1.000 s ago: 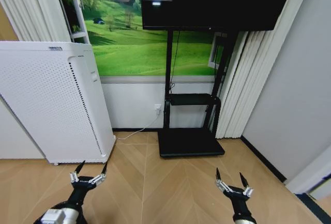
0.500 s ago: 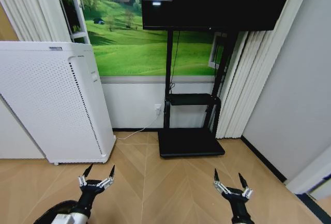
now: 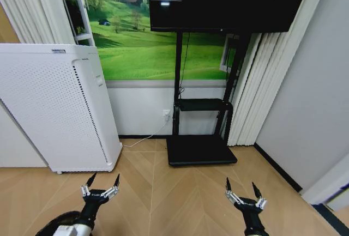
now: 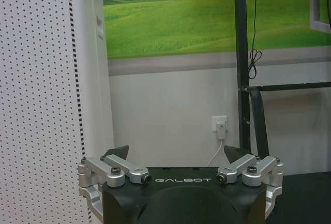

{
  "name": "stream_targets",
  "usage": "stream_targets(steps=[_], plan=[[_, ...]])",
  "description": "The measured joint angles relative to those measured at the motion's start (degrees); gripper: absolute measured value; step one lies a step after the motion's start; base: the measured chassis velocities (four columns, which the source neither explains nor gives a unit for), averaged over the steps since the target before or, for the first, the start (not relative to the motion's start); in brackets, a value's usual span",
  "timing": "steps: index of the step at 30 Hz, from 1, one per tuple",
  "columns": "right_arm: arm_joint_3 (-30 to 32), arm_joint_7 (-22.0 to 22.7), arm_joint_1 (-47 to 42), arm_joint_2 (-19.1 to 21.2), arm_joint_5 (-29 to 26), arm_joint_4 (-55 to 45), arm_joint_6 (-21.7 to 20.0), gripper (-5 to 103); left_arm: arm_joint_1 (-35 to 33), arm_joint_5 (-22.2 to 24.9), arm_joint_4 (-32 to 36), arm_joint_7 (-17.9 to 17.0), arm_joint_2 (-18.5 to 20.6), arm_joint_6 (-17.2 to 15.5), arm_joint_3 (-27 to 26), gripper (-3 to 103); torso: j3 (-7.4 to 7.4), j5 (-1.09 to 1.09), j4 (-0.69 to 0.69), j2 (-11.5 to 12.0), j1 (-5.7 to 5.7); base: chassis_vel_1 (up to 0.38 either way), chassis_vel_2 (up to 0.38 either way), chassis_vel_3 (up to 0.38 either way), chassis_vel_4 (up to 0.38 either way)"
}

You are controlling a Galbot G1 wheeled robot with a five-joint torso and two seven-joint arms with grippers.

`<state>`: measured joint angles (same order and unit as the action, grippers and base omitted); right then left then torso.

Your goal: Pick up the trash bin and place the garbage on the floor into it.

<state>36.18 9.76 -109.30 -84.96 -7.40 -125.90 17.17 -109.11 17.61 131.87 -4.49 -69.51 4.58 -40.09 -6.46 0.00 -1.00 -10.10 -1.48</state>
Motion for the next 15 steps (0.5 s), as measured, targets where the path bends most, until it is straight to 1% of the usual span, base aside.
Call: stream_targets(steps=[4, 7, 11, 15], plan=[[-0.01, 0.00, 0.01, 0.02, -0.01, 0.03, 0.00, 100, -0.01, 0.03, -0.02, 0.00, 0.01, -0.01, -0.02, 100, -0.27, 0.00, 0.00, -0.48, -0.18, 0.000, 0.000, 0.000, 0.000], [-0.02, 0.00, 0.02, 0.03, -0.03, 0.05, 0.00, 100, -0.03, 0.04, -0.03, 0.00, 0.03, -0.01, -0.05, 100, -0.95, 0.00, -0.01, -1.34, -0.36, 0.000, 0.000, 0.000, 0.000], [-0.02, 0.00, 0.03, 0.03, -0.04, 0.07, 0.00, 100, -0.03, 0.06, -0.04, -0.01, 0.03, -0.02, -0.05, 100, -1.07, -0.01, 0.00, -1.44, -0.41, 0.000, 0.000, 0.000, 0.000], [-0.03, 0.00, 0.03, 0.03, -0.05, 0.09, 0.00, 100, -0.03, 0.07, -0.05, -0.01, 0.03, -0.03, -0.07, 100, -1.51, 0.00, 0.00, -2.12, -0.65, 0.000, 0.000, 0.000, 0.000]])
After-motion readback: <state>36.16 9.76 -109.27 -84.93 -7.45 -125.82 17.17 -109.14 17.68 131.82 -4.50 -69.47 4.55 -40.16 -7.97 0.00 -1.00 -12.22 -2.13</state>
